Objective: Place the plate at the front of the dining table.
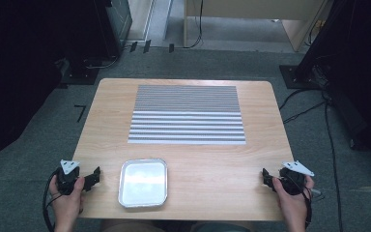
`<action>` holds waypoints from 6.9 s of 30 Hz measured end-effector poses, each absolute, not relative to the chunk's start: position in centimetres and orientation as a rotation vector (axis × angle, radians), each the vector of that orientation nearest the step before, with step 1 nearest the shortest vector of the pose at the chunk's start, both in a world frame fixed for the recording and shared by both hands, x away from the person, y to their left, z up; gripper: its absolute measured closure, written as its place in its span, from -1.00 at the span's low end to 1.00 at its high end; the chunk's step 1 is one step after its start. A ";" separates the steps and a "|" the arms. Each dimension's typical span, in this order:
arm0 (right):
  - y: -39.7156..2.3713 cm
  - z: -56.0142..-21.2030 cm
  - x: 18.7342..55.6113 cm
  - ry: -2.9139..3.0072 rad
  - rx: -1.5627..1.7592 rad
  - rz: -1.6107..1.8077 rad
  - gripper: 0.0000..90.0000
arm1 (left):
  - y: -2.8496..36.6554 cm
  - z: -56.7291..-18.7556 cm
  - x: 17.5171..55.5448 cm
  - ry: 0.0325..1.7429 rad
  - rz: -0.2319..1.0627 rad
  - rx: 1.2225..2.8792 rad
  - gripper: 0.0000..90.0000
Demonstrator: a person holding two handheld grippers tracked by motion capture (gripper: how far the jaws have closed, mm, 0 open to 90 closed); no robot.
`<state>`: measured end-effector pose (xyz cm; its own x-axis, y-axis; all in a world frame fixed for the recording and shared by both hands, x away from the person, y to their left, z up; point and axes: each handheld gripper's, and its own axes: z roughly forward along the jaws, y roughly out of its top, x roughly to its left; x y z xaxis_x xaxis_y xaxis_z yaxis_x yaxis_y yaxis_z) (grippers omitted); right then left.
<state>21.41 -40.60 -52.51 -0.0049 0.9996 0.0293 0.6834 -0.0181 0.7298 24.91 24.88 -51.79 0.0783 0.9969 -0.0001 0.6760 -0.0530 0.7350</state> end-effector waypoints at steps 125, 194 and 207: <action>-17.6 -47.2 19.8 1.771 1.501 1.129 0.06 | 19.9 -47.7 22.2 1.558 0.512 1.728 -0.14; -7.4 -50.1 19.7 1.795 1.761 1.196 0.99 | 15.0 -49.1 19.8 1.550 0.502 1.830 0.80; -6.7 -50.5 19.1 1.727 1.734 1.192 1.00 | 14.4 -49.7 19.4 1.624 0.525 1.727 0.86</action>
<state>19.11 -6.75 -50.54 -0.1366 0.9517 0.2748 0.5946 -0.1431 0.7912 19.40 14.41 -49.67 0.1327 0.9769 -0.1678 0.6938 0.0294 0.7195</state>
